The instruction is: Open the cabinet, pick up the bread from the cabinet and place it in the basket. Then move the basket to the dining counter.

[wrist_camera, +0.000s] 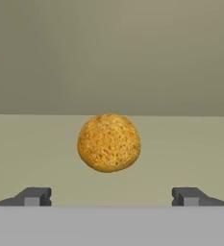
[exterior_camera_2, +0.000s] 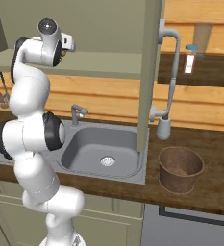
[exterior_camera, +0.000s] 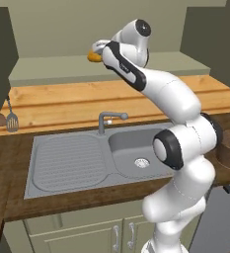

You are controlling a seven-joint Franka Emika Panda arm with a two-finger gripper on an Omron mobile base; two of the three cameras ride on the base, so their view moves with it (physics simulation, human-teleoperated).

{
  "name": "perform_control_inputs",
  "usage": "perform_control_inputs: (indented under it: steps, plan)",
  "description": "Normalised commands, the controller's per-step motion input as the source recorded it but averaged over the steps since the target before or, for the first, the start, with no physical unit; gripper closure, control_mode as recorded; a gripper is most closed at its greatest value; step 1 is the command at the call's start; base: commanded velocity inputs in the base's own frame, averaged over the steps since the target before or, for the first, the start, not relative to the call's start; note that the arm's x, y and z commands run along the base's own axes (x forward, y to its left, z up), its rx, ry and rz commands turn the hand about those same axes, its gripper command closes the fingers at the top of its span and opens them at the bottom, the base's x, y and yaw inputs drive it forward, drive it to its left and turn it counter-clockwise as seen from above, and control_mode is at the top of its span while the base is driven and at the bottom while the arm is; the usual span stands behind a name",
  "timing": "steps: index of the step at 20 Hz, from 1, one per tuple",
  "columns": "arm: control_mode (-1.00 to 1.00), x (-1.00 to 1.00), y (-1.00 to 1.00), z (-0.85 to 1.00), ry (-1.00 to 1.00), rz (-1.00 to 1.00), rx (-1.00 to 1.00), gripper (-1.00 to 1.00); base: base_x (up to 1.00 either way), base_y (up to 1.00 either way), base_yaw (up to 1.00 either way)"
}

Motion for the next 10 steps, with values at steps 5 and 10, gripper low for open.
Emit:
perform_control_inputs:
  steps: [5, 10]
  plan:
    - [-1.00, 0.20, 0.15, 0.00, 0.00, 0.00, 0.00, -1.00, 0.00, 0.00, 0.00]
    - [-1.00, 0.35, 0.06, -0.04, 0.03, 0.00, 0.00, -1.00, 0.00, 0.00, 0.00]
